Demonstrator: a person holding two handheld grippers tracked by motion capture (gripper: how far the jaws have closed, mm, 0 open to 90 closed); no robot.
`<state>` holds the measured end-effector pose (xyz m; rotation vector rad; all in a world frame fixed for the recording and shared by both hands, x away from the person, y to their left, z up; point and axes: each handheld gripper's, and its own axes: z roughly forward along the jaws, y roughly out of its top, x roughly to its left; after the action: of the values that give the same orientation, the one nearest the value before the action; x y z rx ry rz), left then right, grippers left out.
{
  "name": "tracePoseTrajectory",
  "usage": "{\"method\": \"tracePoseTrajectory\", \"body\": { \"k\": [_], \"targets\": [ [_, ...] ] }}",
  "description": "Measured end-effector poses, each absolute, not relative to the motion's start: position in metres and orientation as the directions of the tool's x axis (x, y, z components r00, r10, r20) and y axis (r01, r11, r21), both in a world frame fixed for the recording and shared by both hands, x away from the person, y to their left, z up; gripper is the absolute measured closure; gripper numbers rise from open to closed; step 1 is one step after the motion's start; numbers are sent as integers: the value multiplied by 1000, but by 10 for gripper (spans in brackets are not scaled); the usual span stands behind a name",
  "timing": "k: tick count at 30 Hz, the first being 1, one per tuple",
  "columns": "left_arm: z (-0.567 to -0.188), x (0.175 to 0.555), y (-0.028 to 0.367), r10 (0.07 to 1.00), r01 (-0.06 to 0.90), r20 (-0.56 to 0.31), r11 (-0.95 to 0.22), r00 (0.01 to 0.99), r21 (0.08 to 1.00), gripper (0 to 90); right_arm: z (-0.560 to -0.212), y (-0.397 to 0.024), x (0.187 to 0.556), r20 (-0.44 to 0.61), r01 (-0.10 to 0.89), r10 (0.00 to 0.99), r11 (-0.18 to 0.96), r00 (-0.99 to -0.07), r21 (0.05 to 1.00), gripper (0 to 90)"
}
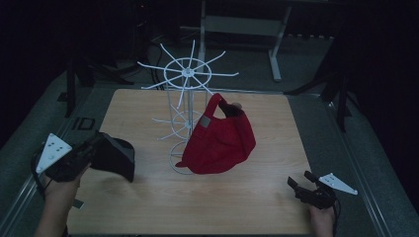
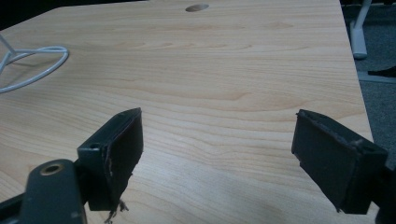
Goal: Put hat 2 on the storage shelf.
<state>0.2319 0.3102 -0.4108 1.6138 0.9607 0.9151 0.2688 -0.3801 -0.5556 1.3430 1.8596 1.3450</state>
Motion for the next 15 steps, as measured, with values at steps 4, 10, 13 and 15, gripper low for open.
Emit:
{"method": "tracePoseTrajectory", "body": {
  "k": [4, 10, 13, 15],
  "targets": [
    [-389, 219, 313, 886, 97, 118, -180, 448, 979, 854, -556, -380, 269, 157, 433, 901, 38, -405, 900, 164],
    [-365, 207, 312, 846, 26, 144, -183, 513, 983, 853, -556, -379, 269, 153, 437, 899, 46, -409, 898, 164],
    [-353, 209, 308, 839, 5, 156, -186, 521, 983, 853, -556, -379, 269, 153, 437, 899, 47, -410, 898, 164],
    [-343, 213, 303, 833, -13, 161, -182, 529, 983, 853, -556, -379, 269, 151, 437, 899, 49, -412, 898, 164]
  ]
}}
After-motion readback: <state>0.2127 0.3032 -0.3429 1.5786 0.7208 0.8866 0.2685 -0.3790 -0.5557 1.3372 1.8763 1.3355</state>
